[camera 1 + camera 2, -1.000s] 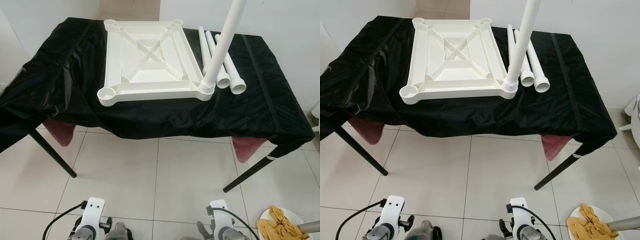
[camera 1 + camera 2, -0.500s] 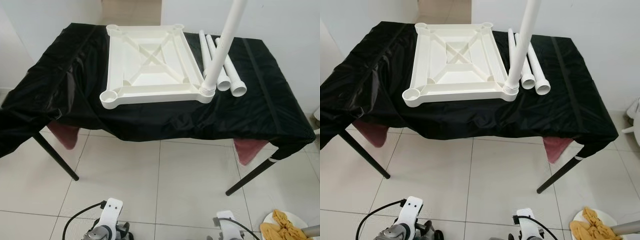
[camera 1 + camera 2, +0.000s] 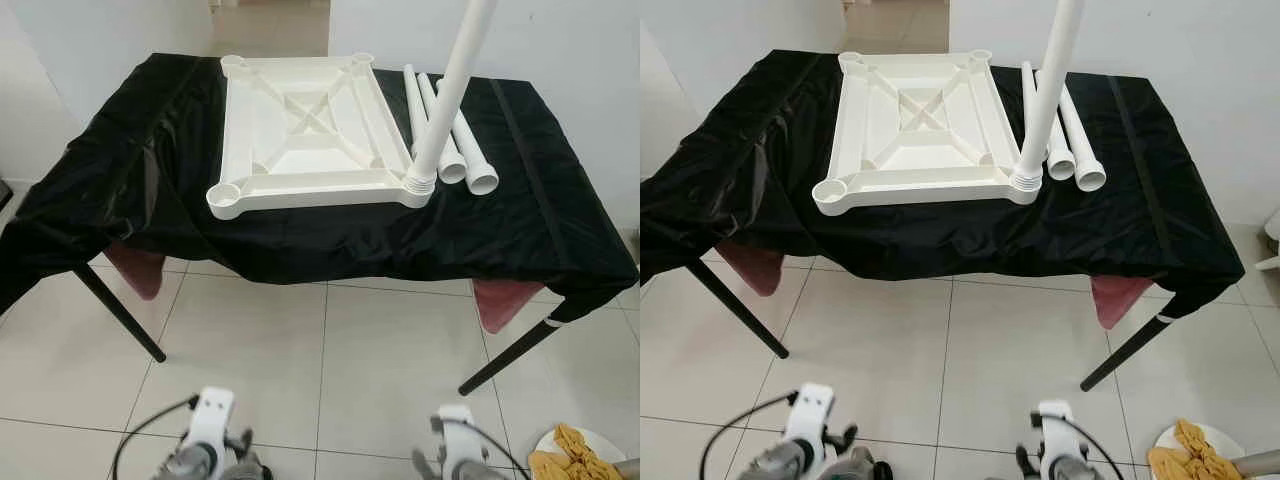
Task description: Building children table
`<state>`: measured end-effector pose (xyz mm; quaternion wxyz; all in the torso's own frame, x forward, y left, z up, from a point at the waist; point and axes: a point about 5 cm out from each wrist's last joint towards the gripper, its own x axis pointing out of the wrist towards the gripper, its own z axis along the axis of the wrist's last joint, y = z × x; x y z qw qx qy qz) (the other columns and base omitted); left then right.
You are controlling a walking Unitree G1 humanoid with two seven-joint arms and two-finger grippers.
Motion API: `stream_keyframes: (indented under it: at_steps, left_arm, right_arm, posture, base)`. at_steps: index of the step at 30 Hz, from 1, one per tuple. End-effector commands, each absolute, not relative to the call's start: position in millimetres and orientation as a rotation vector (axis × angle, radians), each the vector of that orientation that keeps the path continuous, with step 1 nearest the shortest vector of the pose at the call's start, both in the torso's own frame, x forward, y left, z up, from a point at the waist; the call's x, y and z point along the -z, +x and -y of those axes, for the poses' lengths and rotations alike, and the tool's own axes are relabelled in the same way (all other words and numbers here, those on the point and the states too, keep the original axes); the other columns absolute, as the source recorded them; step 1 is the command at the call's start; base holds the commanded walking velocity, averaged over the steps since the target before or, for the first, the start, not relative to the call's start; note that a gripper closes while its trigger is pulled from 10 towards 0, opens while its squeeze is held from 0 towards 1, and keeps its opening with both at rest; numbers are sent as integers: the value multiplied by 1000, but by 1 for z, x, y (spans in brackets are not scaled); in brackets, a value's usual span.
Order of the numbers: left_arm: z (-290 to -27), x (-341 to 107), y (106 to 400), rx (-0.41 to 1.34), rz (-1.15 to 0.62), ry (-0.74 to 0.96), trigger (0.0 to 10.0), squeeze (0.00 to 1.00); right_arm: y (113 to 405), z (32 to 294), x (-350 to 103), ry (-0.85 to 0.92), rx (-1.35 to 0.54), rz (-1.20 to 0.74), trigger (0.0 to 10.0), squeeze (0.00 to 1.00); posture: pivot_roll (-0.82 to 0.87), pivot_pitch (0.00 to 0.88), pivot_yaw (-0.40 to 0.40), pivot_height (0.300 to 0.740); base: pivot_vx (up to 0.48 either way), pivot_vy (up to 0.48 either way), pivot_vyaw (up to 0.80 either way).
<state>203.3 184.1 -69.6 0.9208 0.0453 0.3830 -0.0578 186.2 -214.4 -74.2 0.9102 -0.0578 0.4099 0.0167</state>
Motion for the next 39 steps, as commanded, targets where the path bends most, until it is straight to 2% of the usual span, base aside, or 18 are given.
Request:
stream_keyframes:
  at_steps: [1,3,4,5,10,13,14,15,16,18,19,24,28,29,35,39]
  left_arm:
    - [-189,71,199,64,-792,79,10000,0]
    - [-189,71,199,63,-791,78,10000,0]
    - [-188,73,197,72,-810,65,10000,937]
    - [-185,74,197,87,-813,44,10000,1000]
    - [-177,74,196,120,-797,-8,10000,1000]
    - [-174,75,196,149,-804,54,10000,1000]
    - [-173,75,195,155,-800,51,10000,678]
    - [-173,75,195,155,-800,51,10000,678]
    - [-171,74,195,162,-784,28,10000,0]
    - [-171,73,196,166,-775,18,10000,0]
    - [-172,72,197,173,-760,67,10000,0]
    - [-177,68,202,170,-719,53,10000,0]
    - [-196,55,219,93,-651,155,10000,0]
    - [-199,50,224,81,-627,133,10000,0]
    - [-221,1,270,39,-356,161,10000,0]
    - [-229,-23,286,66,-241,165,10000,0]
  right_arm:
    - [180,215,77,-96,-15,-863,10000,0]
    - [180,215,77,-96,-15,-865,10000,0]
    - [178,214,78,-99,-33,-868,10000,788]
    - [176,213,79,-107,-48,-871,10000,1000]
    - [174,211,80,-108,-69,-862,10000,1000]
    - [173,211,80,-125,-64,-861,10000,1000]
    - [173,211,80,-125,-63,-858,10000,1000]
    - [173,211,80,-125,-63,-858,10000,1000]
    - [174,211,79,-121,-65,-849,10000,137]
    - [174,212,79,-119,-66,-844,10000,137]
    - [176,212,78,-115,-66,-831,10000,0]
    - [188,213,70,-94,-62,-759,10000,0]
    - [219,214,48,-56,-32,-588,10000,0]
    - [224,214,43,-49,-23,-557,10000,0]
    - [259,215,6,-48,-31,-330,10000,0]
    - [270,215,-9,-55,-51,-257,10000,0]
  posture:
    - [43,42,26,740]
    - [43,42,26,740]
    - [43,47,26,740]
    - [41,52,27,740]
    - [38,58,30,740]
    - [35,62,31,740]
    - [34,66,33,740]
    - [34,66,33,740]
    - [33,68,35,740]
    - [33,68,35,740]
    - [33,70,38,740]
    - [30,70,41,740]
    - [29,72,40,740]
    - [34,75,36,740]
    - [29,80,38,740]
    - [27,82,43,740]
  base:
    - [0,0,0]
    - [0,0,0]
    - [0,0,0]
    - [0,0,0]
    - [0,0,0]
    - [0,0,0]
    - [0,0,0]
    - [0,0,0]
    - [0,0,0]
    - [0,0,0]
    - [0,0,0]
    - [0,0,0]
    - [0,0,0]
    - [0,0,0]
    - [0,0,0]
    - [0,0,0]
